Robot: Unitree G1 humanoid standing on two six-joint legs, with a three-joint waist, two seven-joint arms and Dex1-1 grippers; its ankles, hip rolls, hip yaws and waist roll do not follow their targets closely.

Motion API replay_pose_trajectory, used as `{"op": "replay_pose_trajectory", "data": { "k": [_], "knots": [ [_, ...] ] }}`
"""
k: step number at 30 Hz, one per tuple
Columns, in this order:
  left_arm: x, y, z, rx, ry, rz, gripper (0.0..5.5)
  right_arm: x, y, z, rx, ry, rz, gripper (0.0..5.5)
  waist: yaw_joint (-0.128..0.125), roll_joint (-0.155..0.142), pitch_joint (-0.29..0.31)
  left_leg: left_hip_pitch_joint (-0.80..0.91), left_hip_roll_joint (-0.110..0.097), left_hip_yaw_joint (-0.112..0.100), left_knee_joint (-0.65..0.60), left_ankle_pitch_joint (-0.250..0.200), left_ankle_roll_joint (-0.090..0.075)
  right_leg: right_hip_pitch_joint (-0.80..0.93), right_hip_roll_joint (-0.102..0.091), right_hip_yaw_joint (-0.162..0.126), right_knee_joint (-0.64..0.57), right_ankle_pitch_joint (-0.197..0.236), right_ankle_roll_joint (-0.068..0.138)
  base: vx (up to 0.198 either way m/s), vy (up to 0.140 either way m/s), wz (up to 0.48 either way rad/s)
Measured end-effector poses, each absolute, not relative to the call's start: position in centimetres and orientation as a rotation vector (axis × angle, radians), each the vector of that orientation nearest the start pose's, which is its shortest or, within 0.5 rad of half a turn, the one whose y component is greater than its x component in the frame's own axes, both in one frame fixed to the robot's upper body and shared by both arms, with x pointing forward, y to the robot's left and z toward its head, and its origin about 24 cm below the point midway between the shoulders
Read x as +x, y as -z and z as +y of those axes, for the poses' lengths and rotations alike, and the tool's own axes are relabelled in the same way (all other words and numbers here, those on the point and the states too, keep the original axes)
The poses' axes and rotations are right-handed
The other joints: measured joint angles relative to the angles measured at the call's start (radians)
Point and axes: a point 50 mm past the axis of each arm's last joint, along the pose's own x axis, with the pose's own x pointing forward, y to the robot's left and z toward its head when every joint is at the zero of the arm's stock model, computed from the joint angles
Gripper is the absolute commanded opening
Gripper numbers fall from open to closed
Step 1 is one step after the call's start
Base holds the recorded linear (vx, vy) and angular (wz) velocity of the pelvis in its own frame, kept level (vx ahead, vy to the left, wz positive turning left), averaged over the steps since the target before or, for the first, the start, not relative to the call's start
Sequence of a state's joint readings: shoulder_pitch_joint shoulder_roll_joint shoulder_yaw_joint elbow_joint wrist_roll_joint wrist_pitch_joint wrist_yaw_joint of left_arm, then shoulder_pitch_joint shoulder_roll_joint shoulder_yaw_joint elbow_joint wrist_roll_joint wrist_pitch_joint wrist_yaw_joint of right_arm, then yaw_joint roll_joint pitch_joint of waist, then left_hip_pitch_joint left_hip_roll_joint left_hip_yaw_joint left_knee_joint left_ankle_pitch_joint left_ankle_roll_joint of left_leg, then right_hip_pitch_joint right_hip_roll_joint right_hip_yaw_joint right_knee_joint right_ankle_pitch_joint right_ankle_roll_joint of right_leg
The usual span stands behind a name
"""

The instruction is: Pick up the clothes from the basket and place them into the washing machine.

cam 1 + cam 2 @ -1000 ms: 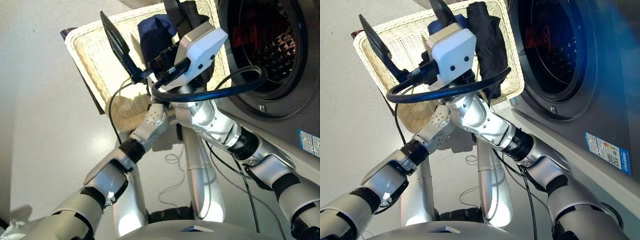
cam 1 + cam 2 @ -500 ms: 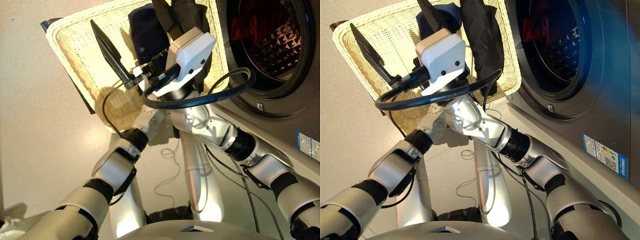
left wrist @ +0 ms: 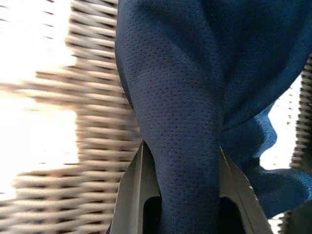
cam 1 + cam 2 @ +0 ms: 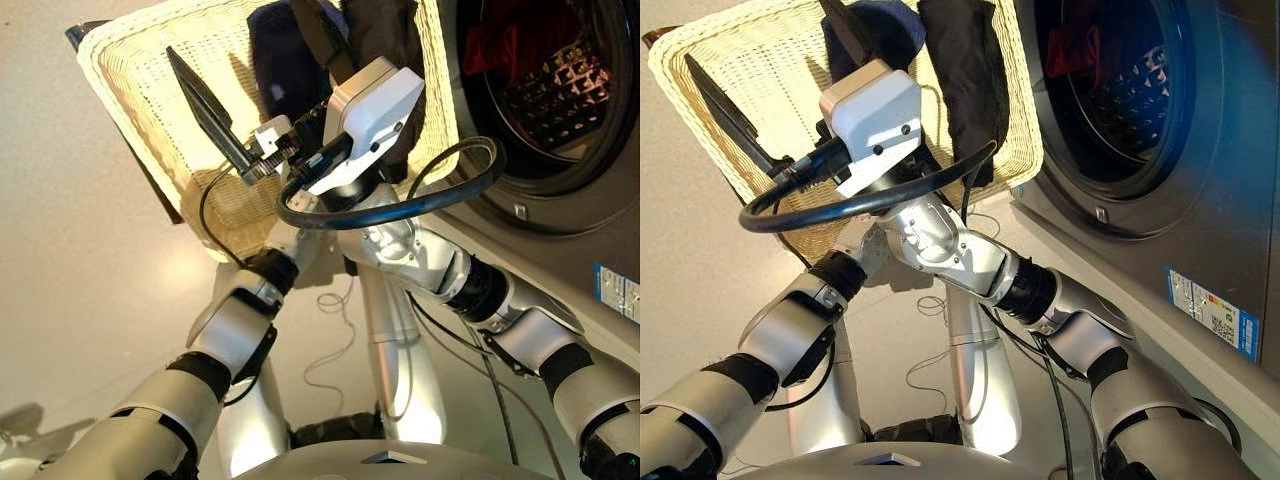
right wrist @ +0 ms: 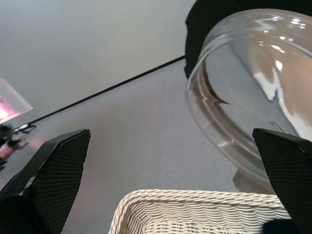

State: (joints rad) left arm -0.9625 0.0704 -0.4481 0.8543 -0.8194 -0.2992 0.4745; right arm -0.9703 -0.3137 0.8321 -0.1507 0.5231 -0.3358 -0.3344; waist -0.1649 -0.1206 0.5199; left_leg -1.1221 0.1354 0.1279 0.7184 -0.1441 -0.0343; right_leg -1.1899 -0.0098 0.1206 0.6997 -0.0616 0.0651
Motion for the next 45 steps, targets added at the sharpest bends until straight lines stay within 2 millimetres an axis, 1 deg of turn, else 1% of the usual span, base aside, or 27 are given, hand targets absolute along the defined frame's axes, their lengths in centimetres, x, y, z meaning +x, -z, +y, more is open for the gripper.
{"op": "replay_pose_trajectory", "data": {
  "k": [3,5,7,10,11,12,13,14,15,17,20,21,22,23,24,25,26,27,29,31,34,36,38,40,42,45],
  "knots": [
    [38.9,-14.5,6.1,-0.395,-0.072,-0.092,0.0,24.7,-26.3,1.5,0.172,-0.854,-0.851,5.5,-0.001,-0.002,0.001,0.014,0.003,0.002,0.0,-0.001,-0.002,0.01,0.0,-0.008,-0.001,0.003,-0.005,0.0,0.0,0.0],
    [38.9,-14.2,6.3,-0.39,-0.079,-0.08,0.0,25.3,-26.1,1.2,0.166,-0.844,-0.824,5.5,0.001,-0.008,0.003,0.031,0.005,0.008,-0.003,-0.002,-0.003,0.024,-0.001,-0.007,-0.002,0.004,-0.006,0.0,0.0,0.0],
    [38.8,-13.7,6.6,-0.38,-0.091,-0.065,0.0,25.8,-26.0,0.5,0.136,-0.827,-0.818,5.5,-0.003,-0.009,0.003,0.047,0.006,0.007,-0.003,-0.002,-0.003,0.041,0.0,-0.008,-0.005,0.005,-0.006,0.0,0.0,0.0],
    [38.7,-13.0,7.7,-0.331,-0.119,-0.071,0.0,27.0,-25.6,-1.0,0.102,-0.768,-0.794,5.5,-0.002,-0.011,0.003,0.074,0.01,0.009,-0.012,-0.002,-0.003,0.069,0.002,-0.007,-0.014,0.006,-0.007,-0.033,-0.008,-0.024],
    [38.4,-12.8,8.2,-0.301,-0.124,-0.087,0.0,27.2,-25.5,-1.5,0.087,-0.752,-0.791,5.5,-0.003,-0.012,0.003,0.086,0.011,0.011,-0.027,0.0,-0.004,0.08,0.003,-0.007,-0.028,0.008,-0.003,-0.097,-0.024,-0.07],
    [38.3,-12.8,8.6,-0.275,-0.127,-0.103,0.0,27.6,-25.5,-2.3,0.078,-0.72,-0.792,5.5,-0.003,-0.016,0.003,0.097,0.009,0.014,-0.047,0.01,-0.005,0.09,0.001,-0.008,-0.045,0.02,-0.009,-0.095,-0.026,-0.038],
    [38.1,-12.8,9.1,-0.244,-0.131,-0.127,0.0,27.9,-25.5,-3.0,0.091,-0.685,-0.789,5.5,0.002,-0.019,0.003,0.109,0.009,0.015,-0.072,0.024,-0.007,0.1,-0.001,-0.01,-0.063,0.032,-0.01,0.0,0.0,0.0],
    [37.9,-12.9,9.7,-0.207,-0.132,-0.152,0.0,28.4,-25.5,-3.8,0.104,-0.653,-0.776,5.5,0.0,-0.028,0.006,0.126,0.002,0.015,-0.098,0.037,-0.008,0.113,-0.004,-0.011,-0.086,0.038,-0.011,0.0,0.0,0.0],
    [37.5,-12.8,10.2,-0.167,-0.131,-0.178,0.0,28.6,-25.3,-4.3,0.124,-0.635,-0.759,5.5,-0.001,-0.032,0.007,0.146,0.001,0.015,-0.12,0.048,-0.012,0.131,-0.004,-0.012,-0.104,0.045,-0.015,0.0,0.0,0.0],
    [37.2,-12.7,10.5,-0.123,-0.121,-0.2,0.0,28.7,-25.3,-4.8,0.113,-0.634,-0.751,5.5,0.0,-0.035,0.008,0.175,0.001,0.014,-0.15,0.058,-0.016,0.157,-0.005,-0.017,-0.124,0.048,-0.019,0.0,0.0,0.0],
    [36.2,-12.5,10.3,-0.051,-0.073,-0.245,0.0,28.9,-25.1,-5.4,0.129,-0.615,-0.741,5.5,0.002,-0.034,0.008,0.242,-0.006,0.011,-0.213,0.079,-0.023,0.219,-0.009,-0.027,-0.166,0.058,-0.026,0.0,0.0,0.0],
    [36.0,-12.6,10.7,-0.011,-0.062,-0.266,0.0,28.9,-25.1,-5.5,0.13,-0.617,-0.736,5.5,0.003,-0.034,0.008,0.271,-0.011,0.011,-0.238,0.086,-0.024,0.245,-0.011,-0.03,-0.184,0.061,-0.027,0.0,0.0,0.0],
    [35.6,-12.6,10.6,0.017,-0.032,-0.285,0.0,28.9,-25.0,-5.5,0.127,-0.623,-0.736,5.5,0.003,-0.034,0.008,0.296,-0.009,0.012,-0.258,0.091,-0.026,0.269,-0.011,-0.032,-0.199,0.063,-0.028,0.0,0.0,0.0],
    [35.3,-12.9,11.3,0.059,-0.012,-0.314,0.0,28.9,-24.9,-5.6,0.121,-0.634,-0.731,5.5,0.006,-0.035,0.008,0.326,-0.014,0.013,-0.281,0.097,-0.028,0.296,-0.011,-0.033,-0.219,0.069,-0.03,0.0,0.0,0.0],
    [34.7,-13.0,11.3,0.09,0.027,-0.339,0.0,28.9,-24.7,-5.7,0.127,-0.64,-0.717,5.5,0.007,-0.034,0.009,0.356,-0.013,0.015,-0.307,0.104,-0.029,0.322,-0.011,-0.035,-0.239,0.074,-0.032,0.0,0.0,0.0],
    [34.5,-13.1,11.4,0.109,0.041,-0.353,0.0,29.0,-24.6,-5.8,0.126,-0.64,-0.711,5.5,0.013,-0.034,0.009,0.377,-0.014,0.017,-0.319,0.104,-0.03,0.342,-0.013,-0.041,-0.248,0.075,-0.033,0.0,0.0,0.0],
    [34.4,-13.4,11.9,0.141,0.051,-0.371,0.0,29.0,-24.6,-6.0,0.128,-0.648,-0.704,5.5,0.026,-0.034,0.009,0.4,-0.015,0.021,-0.337,0.107,-0.032,0.359,-0.015,-0.044,-0.262,0.079,-0.036,0.0,0.0,0.0],
    [33.9,-13.7,11.9,0.161,0.087,-0.394,0.0,28.9,-24.7,-6.2,0.128,-0.661,-0.7,5.5,0.034,-0.034,0.009,0.421,-0.015,0.025,-0.356,0.111,-0.033,0.376,-0.016,-0.048,-0.28,0.085,-0.038,0.0,0.0,0.0],
    [33.2,-14.4,12.7,0.198,0.114,-0.433,0.0,28.9,-24.7,-6.3,0.148,-0.685,-0.682,5.5,0.04,-0.034,0.009,0.452,-0.015,0.027,-0.376,0.113,-0.034,0.405,-0.021,-0.065,-0.3,0.091,-0.043,0.0,0.0,0.0],
    [32.8,-15.5,13.3,0.252,0.139,-0.485,0.0,28.8,-24.7,-6.6,0.137,-0.71,-0.67,5.5,0.055,-0.034,0.009,0.467,-0.015,0.028,-0.385,0.114,-0.035,0.418,-0.021,-0.066,-0.305,0.091,-0.043,0.0,0.0,0.0],
    [31.0,-18.5,14.2,0.408,0.217,-0.628,0.0,28.6,-24.8,-6.9,0.065,-0.791,-0.617,5.5,0.067,-0.034,0.009,0.471,-0.015,0.021,-0.383,0.114,-0.036,0.427,-0.021,-0.068,-0.305,0.091,-0.044,0.0,0.0,0.0],
    [30.8,-19.9,14.5,0.472,0.227,-0.689,0.0,28.5,-24.8,-6.8,0.057,-0.834,-0.585,5.5,0.081,-0.034,0.009,0.48,-0.016,0.018,-0.381,0.114,-0.036,0.436,-0.024,-0.071,-0.303,0.091,-0.043,0.0,0.0,0.0],
    [30.1,-20.7,14.1,0.517,0.27,-0.735,0.0,28.2,-25.3,-6.0,0.042,-0.9,-0.567,5.5,0.086,-0.033,0.009,0.475,-0.016,0.014,-0.374,0.115,-0.035,0.437,-0.028,-0.074,-0.302,0.09,-0.043,0.0,0.0,0.0],
    [29.2,-21.1,13.6,0.587,0.331,-0.777,0.0,28.1,-25.6,-5.3,0.029,-0.949,-0.552,5.5,0.089,-0.033,0.009,0.466,-0.016,0.006,-0.366,0.116,-0.033,0.436,-0.031,-0.086,-0.3,0.09,-0.043,0.0,0.0,0.0],
    [28.6,-21.3,13.0,0.612,0.37,-0.806,0.0,28.0,-25.7,-5.1,0.032,-0.962,-0.544,5.5,0.094,-0.033,0.009,0.459,-0.019,-0.002,-0.365,0.12,-0.033,0.434,-0.036,-0.091,-0.299,0.09,-0.043,0.0,0.0,0.0],
    [28.3,-21.5,12.6,0.614,0.388,-0.827,0.0,28.0,-25.7,-5.0,0.028,-0.965,-0.541,5.5,0.106,-0.033,0.009,0.445,-0.02,-0.005,-0.359,0.121,-0.032,0.422,-0.039,-0.093,-0.296,0.09,-0.043,0.0,0.0,0.0]
  ]
}}
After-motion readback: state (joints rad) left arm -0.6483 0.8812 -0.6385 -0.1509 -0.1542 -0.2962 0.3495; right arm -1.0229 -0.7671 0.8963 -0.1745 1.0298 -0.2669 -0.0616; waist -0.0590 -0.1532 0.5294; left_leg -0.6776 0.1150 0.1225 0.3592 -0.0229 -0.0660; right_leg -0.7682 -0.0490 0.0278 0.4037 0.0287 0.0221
